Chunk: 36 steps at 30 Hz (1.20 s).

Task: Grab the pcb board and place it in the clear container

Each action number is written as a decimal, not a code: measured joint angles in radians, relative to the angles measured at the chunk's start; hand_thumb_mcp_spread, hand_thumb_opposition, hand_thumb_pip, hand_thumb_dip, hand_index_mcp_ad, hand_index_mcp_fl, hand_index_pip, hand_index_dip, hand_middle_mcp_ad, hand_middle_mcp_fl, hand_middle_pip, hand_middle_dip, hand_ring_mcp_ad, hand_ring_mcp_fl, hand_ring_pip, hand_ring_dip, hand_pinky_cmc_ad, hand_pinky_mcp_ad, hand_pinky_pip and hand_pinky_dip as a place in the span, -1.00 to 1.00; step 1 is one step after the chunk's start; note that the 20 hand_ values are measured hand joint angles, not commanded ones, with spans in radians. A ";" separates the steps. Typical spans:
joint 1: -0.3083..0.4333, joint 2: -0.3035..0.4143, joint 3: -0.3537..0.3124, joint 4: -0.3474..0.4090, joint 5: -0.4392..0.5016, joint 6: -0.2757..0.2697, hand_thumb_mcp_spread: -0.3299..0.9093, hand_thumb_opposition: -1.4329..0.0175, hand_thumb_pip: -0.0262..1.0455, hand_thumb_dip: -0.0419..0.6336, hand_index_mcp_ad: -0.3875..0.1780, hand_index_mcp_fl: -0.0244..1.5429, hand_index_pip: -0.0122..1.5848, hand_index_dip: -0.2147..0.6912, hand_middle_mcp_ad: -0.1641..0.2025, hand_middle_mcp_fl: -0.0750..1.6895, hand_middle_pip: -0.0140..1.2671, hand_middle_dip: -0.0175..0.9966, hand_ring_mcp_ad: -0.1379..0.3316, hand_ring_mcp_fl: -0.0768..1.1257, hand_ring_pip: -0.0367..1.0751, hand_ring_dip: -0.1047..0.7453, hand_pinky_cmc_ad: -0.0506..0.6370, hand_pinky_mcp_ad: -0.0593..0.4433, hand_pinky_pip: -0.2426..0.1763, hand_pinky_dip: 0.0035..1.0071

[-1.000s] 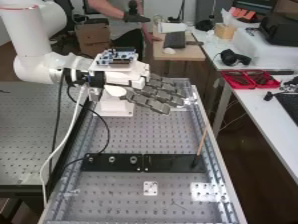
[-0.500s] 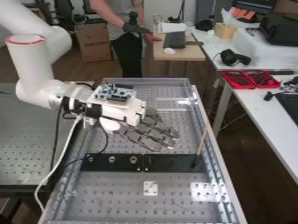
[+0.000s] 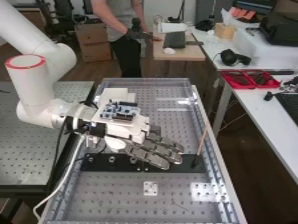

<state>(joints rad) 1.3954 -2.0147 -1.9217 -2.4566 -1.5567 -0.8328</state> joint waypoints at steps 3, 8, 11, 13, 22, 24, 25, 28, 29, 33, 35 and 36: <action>-0.017 -0.020 0.013 0.018 -0.035 -0.002 0.52 -0.09 -0.31 -0.41 -0.09 -0.96 0.93 0.06 0.20 -0.87 -0.77 -0.66 0.21 -0.85 -0.78 -0.66 0.06 -0.29 -0.20 -0.63; -0.043 -0.050 0.038 0.030 -0.086 -0.002 0.53 -0.11 -0.30 -0.41 -0.07 -0.96 0.97 0.06 0.22 -0.87 -0.76 -0.62 0.20 -0.85 -0.78 -0.63 0.06 -0.31 -0.12 -0.62; -0.055 -0.062 0.046 0.037 -0.108 -0.003 0.53 -0.11 -0.31 -0.40 -0.07 -0.96 0.97 0.06 0.22 -0.87 -0.76 -0.62 0.18 -0.81 -0.78 -0.63 0.07 -0.31 -0.12 -0.62; -0.061 -0.068 0.051 0.037 -0.124 -0.007 0.52 -0.11 -0.31 -0.40 -0.07 -0.96 0.97 0.06 0.22 -0.86 -0.76 -0.62 0.18 -0.81 -0.78 -0.63 0.07 -0.31 -0.12 -0.62; -0.082 -0.081 0.056 0.050 -0.178 -0.031 0.55 -0.13 -0.30 -0.35 -0.09 -0.96 0.97 0.06 0.18 -0.85 -0.77 -0.62 0.17 -0.79 -0.77 -0.61 0.07 -0.31 -0.12 -0.62; -0.085 -0.083 0.058 0.051 -0.186 -0.039 0.55 -0.13 -0.30 -0.35 -0.09 -0.96 0.97 0.06 0.18 -0.86 -0.77 -0.62 0.17 -0.79 -0.78 -0.62 0.06 -0.31 -0.11 -0.63; -0.086 -0.084 0.059 0.050 -0.188 -0.041 0.55 -0.13 -0.30 -0.34 -0.09 -0.96 0.97 0.06 0.18 -0.85 -0.77 -0.62 0.17 -0.79 -0.77 -0.61 0.06 -0.31 -0.10 -0.63; -0.091 -0.087 0.062 0.051 -0.196 -0.049 0.57 -0.13 -0.29 -0.31 -0.11 -0.92 0.97 0.06 0.17 -0.84 -0.77 -0.61 0.17 -0.79 -0.77 -0.61 0.07 -0.31 -0.05 -0.62; -0.093 -0.088 0.063 0.051 -0.199 -0.052 0.58 -0.15 -0.29 -0.31 -0.12 -0.92 0.97 0.06 0.17 -0.82 -0.77 -0.61 0.17 -0.79 -0.77 -0.61 0.10 -0.31 -0.04 -0.62; -0.097 -0.093 0.068 0.046 -0.216 -0.064 0.58 -0.16 -0.26 -0.27 -0.18 -0.90 0.97 0.04 0.14 -0.80 -0.76 -0.60 0.17 -0.79 -0.77 -0.60 0.11 -0.31 -0.04 -0.62; -0.099 -0.094 0.068 0.047 -0.219 -0.064 0.58 -0.18 -0.25 -0.22 -0.19 -0.89 0.97 0.05 0.15 -0.80 -0.76 -0.59 0.17 -0.79 -0.78 -0.60 0.11 -0.31 -0.06 -0.62; -0.100 -0.094 0.069 0.048 -0.220 -0.063 0.57 -0.17 -0.24 -0.22 -0.19 -0.89 0.97 0.05 0.15 -0.80 -0.76 -0.59 0.16 -0.76 -0.77 -0.58 0.11 -0.31 -0.06 -0.62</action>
<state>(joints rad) 1.2957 -2.1090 -1.8530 -2.4086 -1.7762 -0.8957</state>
